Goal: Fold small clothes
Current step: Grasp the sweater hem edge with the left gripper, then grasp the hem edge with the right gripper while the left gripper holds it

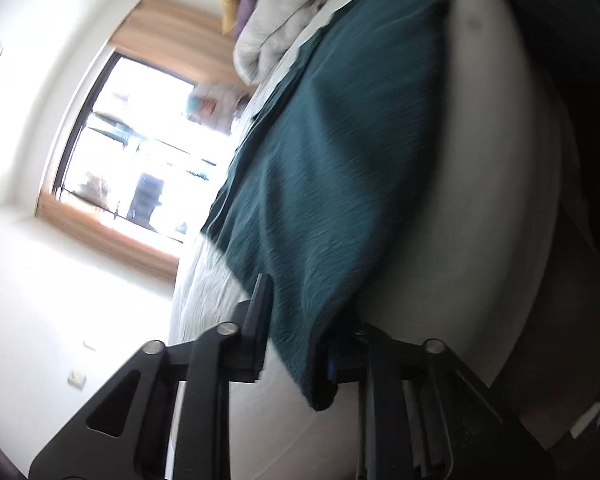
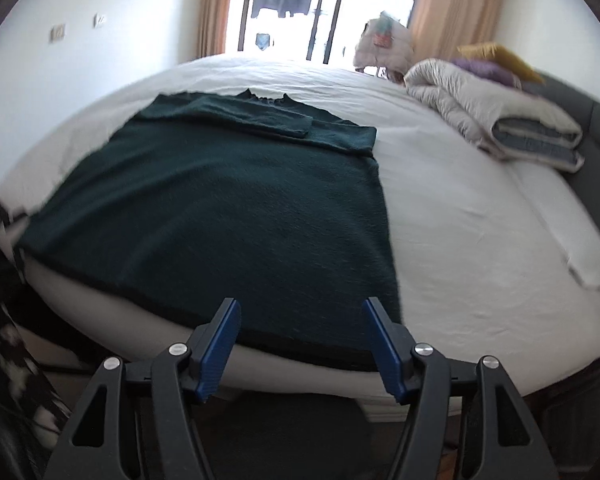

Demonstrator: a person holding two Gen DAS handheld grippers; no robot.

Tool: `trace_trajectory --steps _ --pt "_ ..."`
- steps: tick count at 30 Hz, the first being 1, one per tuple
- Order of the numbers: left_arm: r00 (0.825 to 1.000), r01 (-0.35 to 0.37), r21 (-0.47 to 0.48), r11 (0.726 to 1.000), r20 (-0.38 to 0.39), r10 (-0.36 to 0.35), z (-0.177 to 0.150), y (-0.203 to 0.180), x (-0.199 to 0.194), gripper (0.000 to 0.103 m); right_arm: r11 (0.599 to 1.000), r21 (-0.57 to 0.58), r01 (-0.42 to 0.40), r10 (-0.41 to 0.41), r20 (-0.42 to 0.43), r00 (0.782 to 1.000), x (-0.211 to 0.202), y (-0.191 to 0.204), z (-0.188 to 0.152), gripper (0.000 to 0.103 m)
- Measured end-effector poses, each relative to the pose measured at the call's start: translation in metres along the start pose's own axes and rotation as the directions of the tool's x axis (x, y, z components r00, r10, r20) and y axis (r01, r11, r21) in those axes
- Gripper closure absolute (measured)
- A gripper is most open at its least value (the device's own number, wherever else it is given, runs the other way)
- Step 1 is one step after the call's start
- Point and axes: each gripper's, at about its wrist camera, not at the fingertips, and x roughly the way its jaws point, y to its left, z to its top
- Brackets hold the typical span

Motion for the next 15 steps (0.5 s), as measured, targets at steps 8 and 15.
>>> trace_trajectory --steps 8,15 --pt "0.997 0.082 -0.167 0.983 0.011 -0.081 0.003 0.035 0.004 0.099 0.926 -0.344 0.155 -0.170 -0.013 0.985 0.022 0.025 -0.037 0.052" --pt "0.993 0.119 -0.266 0.957 0.041 -0.112 0.012 0.059 -0.008 0.099 0.802 -0.554 0.223 -0.244 0.037 0.969 0.041 0.054 -0.061 0.052"
